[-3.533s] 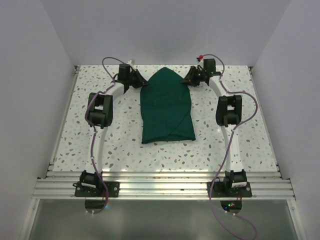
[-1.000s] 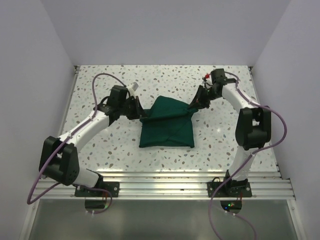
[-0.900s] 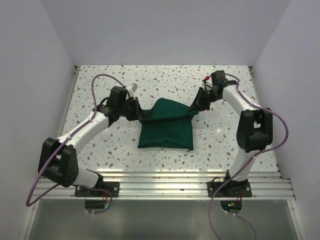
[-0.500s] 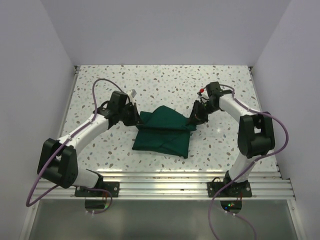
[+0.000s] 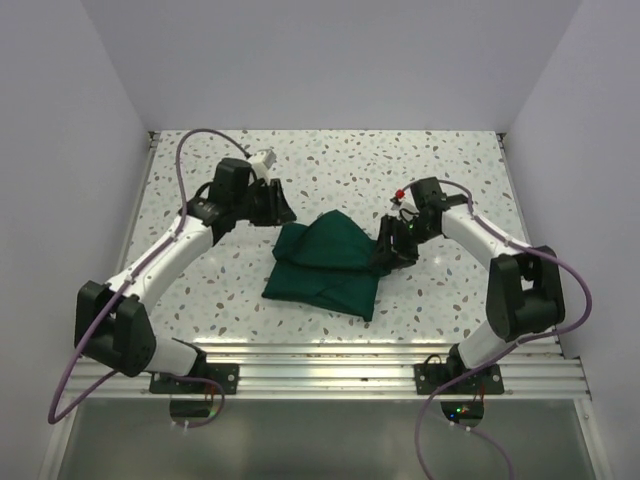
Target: Prepare the surgical pack
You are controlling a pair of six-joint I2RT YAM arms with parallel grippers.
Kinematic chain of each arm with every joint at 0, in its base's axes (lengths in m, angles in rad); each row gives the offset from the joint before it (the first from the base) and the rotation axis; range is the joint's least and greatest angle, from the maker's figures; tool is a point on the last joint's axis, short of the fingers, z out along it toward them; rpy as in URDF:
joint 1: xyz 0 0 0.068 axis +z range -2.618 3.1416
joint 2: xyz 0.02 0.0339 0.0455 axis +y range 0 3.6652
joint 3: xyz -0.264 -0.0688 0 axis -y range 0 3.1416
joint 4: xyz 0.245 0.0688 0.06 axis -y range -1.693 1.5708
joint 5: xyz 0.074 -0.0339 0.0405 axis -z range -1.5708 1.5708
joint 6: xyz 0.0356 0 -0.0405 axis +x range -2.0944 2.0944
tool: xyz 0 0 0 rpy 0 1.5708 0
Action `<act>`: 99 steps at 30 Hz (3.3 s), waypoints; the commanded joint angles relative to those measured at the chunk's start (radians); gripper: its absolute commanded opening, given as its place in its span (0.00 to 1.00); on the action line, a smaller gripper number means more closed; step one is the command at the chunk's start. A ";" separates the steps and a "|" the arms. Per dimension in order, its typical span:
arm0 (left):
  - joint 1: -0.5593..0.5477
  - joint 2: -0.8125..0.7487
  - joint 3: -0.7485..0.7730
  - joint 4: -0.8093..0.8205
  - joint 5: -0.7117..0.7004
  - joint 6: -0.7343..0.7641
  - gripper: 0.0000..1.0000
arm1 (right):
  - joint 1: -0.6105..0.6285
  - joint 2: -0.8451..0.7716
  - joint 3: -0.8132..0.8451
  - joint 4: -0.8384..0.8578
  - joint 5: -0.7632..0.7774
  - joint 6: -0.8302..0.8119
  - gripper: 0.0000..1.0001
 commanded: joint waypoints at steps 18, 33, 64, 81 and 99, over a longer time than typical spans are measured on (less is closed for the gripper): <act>-0.099 0.613 0.514 0.108 0.217 0.148 0.48 | 0.010 -0.118 -0.091 0.004 -0.111 -0.017 0.66; -0.107 0.654 0.480 0.128 0.393 0.220 0.47 | 0.011 -0.128 -0.125 0.012 -0.101 -0.006 0.66; -0.114 0.323 0.284 0.082 0.244 0.226 0.00 | 0.007 -0.112 -0.028 -0.046 -0.115 0.006 0.82; -0.116 -0.018 -0.051 -0.077 0.106 0.192 0.00 | 0.008 -0.437 -0.198 -0.148 -0.018 0.103 0.40; -0.195 -0.148 -0.095 -0.119 0.134 0.042 0.00 | 0.269 -0.545 -0.642 0.389 0.056 0.552 0.00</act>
